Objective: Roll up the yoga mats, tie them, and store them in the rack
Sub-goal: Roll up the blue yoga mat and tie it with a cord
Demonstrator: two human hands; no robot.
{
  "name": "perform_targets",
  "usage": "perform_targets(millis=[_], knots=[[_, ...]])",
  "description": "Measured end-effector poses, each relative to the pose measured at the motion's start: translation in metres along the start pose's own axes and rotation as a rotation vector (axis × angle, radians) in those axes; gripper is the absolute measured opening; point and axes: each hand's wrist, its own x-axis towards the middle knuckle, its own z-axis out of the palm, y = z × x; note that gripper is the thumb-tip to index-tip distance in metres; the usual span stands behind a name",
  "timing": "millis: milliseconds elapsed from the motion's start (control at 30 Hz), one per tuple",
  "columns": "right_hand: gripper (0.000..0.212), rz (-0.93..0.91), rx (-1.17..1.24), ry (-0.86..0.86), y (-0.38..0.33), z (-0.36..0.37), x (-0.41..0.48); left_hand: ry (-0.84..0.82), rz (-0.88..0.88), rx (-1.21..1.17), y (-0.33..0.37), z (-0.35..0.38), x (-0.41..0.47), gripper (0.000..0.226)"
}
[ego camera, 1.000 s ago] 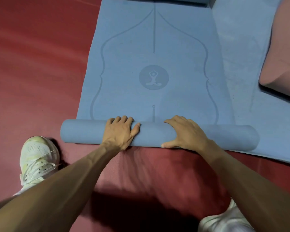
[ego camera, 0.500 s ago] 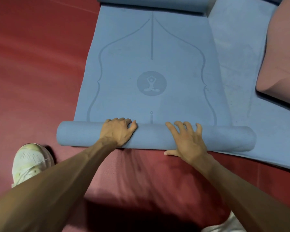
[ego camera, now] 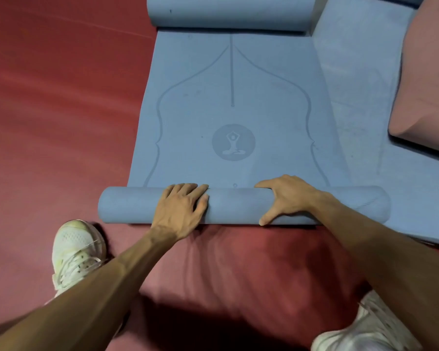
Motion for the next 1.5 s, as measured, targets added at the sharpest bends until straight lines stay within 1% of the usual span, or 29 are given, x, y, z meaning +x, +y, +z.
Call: perform_targets(millis=[167,267,400,500,567,700,800,833,867,967,1033,1100,1200,1267,1333,1400,1500], knots=[[0.078,0.011,0.094,-0.154,-0.006,0.012,-0.005,-0.058,-0.014,0.044,-0.002,0.012,-0.037,0.060],[0.084,0.028,0.122,-0.238,-0.008,0.015,-0.004,-0.045,-0.034,0.054,-0.002,0.022,-0.049,0.056],[0.091,0.065,0.083,-0.225,-0.010,0.028,-0.009,-0.039,-0.028,0.091,-0.003,0.034,-0.050,0.049],[0.092,0.036,-0.026,-0.110,-0.010,0.042,-0.015,-0.006,0.030,0.163,-0.007,0.040,-0.045,0.048],[0.090,-0.006,-0.055,-0.014,-0.009,0.047,-0.017,-0.004,0.054,0.171,-0.009,0.039,-0.038,0.048],[0.088,-0.046,-0.097,0.212,-0.008,0.061,-0.022,-0.082,0.019,0.159,-0.010,0.032,-0.018,0.054],[0.083,-0.070,-0.139,0.486,-0.013,0.080,-0.032,-0.136,0.000,0.126,-0.013,0.029,-0.004,0.064],[0.083,-0.082,-0.181,0.552,-0.014,0.087,-0.035,-0.154,-0.001,0.119,-0.014,0.027,0.001,0.066],[0.085,-0.085,-0.234,0.569,-0.015,0.094,-0.038,-0.176,0.003,0.114,-0.015,0.026,0.005,0.068],[0.092,-0.076,-0.349,0.566,-0.016,0.106,-0.044,-0.230,0.017,0.103,-0.018,0.023,0.015,0.067],[0.094,-0.057,-0.360,0.553,-0.016,0.101,-0.040,-0.291,0.018,0.084,-0.021,0.022,0.022,0.053],[0.099,-0.050,-0.380,0.532,-0.015,0.096,-0.032,-0.357,-0.030,0.007,-0.024,0.019,0.033,0.045],[0.119,0.006,-0.400,0.470,-0.014,0.090,-0.019,-0.422,-0.125,-0.110,-0.023,0.013,0.047,0.047],[0.126,0.047,-0.391,0.450,-0.014,0.086,-0.011,-0.406,-0.160,-0.120,-0.021,0.011,0.051,0.049],[0.123,0.040,-0.396,0.456,-0.011,0.080,-0.004,-0.338,-0.160,-0.075,-0.018,0.011,0.048,0.050],[0.113,0.015,-0.416,0.460,-0.009,0.071,0.000,-0.239,-0.129,0.012,-0.015,0.013,0.043,0.049],[0.094,0.008,-0.436,0.374,-0.011,0.057,0.002,-0.164,-0.079,0.115,-0.015,0.017,0.038,0.047]])
